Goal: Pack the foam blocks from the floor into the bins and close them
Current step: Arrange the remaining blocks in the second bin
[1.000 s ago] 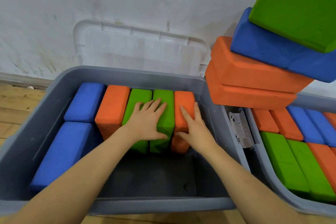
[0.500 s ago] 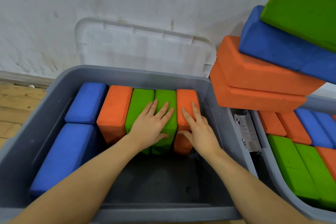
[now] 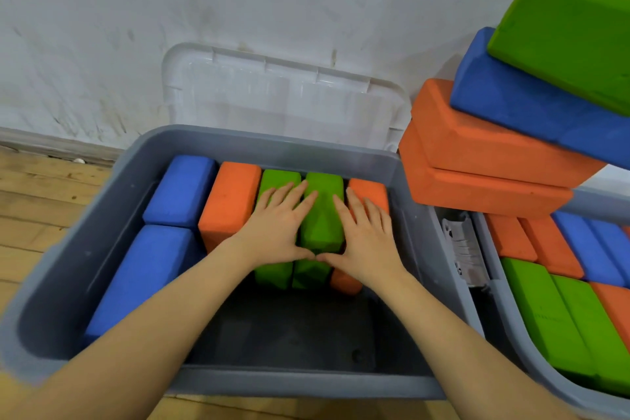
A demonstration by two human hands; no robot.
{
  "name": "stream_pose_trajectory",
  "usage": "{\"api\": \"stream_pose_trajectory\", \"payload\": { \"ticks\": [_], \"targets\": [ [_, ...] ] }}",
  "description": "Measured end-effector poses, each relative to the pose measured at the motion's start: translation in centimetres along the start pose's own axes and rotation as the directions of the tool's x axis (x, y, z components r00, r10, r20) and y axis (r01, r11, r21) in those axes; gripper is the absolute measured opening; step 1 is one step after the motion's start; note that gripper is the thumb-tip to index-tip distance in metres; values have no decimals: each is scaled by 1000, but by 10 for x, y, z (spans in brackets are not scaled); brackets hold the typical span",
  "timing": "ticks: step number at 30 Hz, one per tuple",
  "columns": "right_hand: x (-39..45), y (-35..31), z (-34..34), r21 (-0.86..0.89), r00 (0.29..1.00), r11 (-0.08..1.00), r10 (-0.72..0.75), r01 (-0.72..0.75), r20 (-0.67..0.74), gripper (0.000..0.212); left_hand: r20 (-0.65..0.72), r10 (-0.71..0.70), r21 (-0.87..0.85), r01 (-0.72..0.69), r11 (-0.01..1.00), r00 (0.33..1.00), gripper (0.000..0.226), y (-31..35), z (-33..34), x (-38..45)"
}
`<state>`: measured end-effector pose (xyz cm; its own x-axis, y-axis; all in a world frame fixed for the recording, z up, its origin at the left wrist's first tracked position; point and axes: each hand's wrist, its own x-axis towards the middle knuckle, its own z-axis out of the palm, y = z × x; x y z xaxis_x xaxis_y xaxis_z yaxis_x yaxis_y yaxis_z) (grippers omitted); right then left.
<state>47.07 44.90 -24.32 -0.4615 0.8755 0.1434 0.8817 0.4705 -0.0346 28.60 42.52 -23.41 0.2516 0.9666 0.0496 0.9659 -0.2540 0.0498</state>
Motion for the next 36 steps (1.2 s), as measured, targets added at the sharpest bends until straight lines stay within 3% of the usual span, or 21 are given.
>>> {"api": "stream_pose_trajectory", "payload": {
  "ticks": [4,9,14,22,25,32,34,36],
  "targets": [
    [12,-17,3,-27,991,992,-120,121,53,102,87,-97,116,86,989,992,115,-30,1,-23],
    [15,-21,14,-114,996,991,-66,73,63,114,29,-67,139,62,988,997,119,-34,8,-20],
    [17,-18,24,-182,993,978,-109,100,-42,106,63,-69,243,52,969,996,114,-28,10,-12],
    [14,-22,30,-248,991,966,-97,70,-96,104,-37,-1,268,11,963,999,113,-31,15,-16],
    [17,-24,24,-198,996,979,-64,51,-61,105,23,-80,269,71,961,997,106,-28,15,-14],
    [14,-11,4,-97,991,988,-116,121,62,91,168,-102,143,78,987,981,96,-30,-4,-21],
    [10,-6,-11,-17,995,995,-99,99,3,82,119,-123,48,118,992,985,85,-26,-15,-24],
    [5,-3,-31,69,989,995,-64,73,-134,69,-20,-154,-30,153,988,988,70,-19,-32,-27]
  ]
}}
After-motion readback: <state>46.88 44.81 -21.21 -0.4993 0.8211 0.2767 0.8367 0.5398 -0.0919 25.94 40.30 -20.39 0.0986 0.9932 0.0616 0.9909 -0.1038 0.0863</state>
